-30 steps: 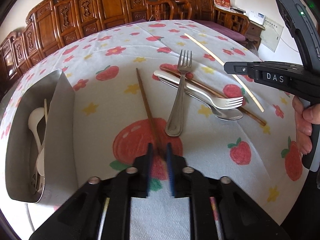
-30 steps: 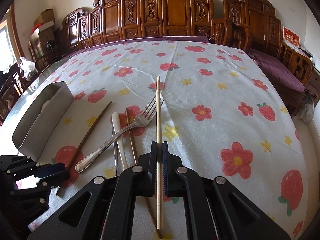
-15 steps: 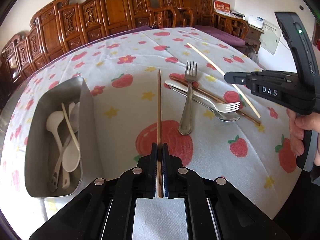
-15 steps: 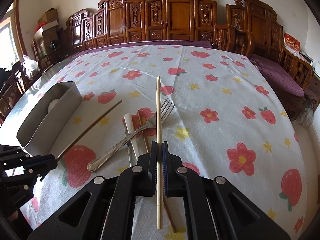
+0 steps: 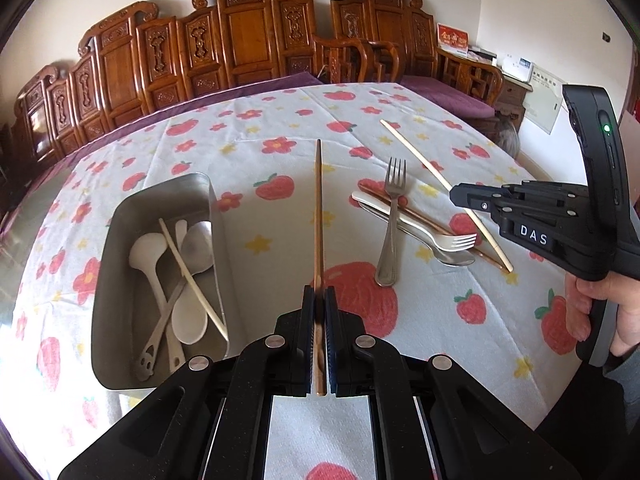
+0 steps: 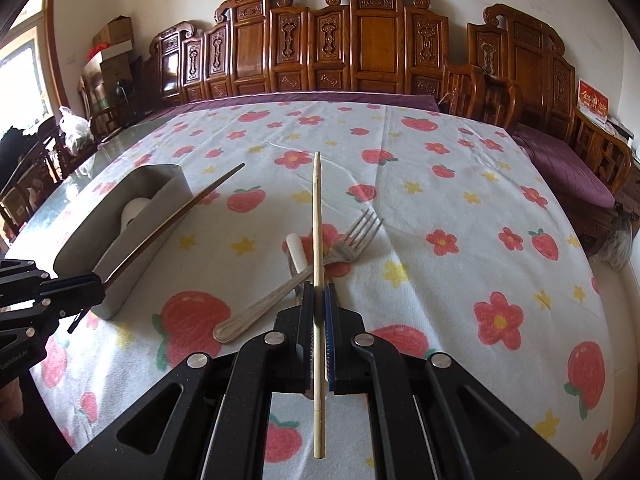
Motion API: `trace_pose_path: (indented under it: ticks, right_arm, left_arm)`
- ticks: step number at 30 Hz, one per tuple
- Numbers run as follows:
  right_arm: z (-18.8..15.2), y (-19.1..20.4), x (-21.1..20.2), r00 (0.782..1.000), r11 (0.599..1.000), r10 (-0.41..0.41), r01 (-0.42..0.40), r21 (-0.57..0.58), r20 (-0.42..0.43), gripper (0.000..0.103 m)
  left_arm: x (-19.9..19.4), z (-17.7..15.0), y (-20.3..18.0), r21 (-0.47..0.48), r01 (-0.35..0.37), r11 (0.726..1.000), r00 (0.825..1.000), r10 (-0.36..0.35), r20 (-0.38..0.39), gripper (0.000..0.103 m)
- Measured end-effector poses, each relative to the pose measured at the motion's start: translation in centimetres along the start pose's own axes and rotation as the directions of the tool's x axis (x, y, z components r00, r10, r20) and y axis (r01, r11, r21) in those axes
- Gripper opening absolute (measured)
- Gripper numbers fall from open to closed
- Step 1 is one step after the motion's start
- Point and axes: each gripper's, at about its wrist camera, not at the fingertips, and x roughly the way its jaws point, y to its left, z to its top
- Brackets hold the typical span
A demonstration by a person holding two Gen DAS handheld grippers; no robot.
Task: Organize utensils
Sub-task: 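Grasp a wooden chopstick with the left tool while the right tool lifts its chopstick, then lower the chopstick into the metal tray and open the left tool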
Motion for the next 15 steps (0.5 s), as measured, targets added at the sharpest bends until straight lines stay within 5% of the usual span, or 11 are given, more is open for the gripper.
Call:
trace_pose_path:
  ticks: [15]
  right_arm:
    - [0.4, 3.8, -1.5, 0.999, 0.998, 0.038, -0.036, -0.054, 0.037, 0.006]
  left_arm:
    - [-3.8, 0.2, 4.6, -0.084, -0.025, 0.996, 0.997, 0.030, 0.064, 0.004]
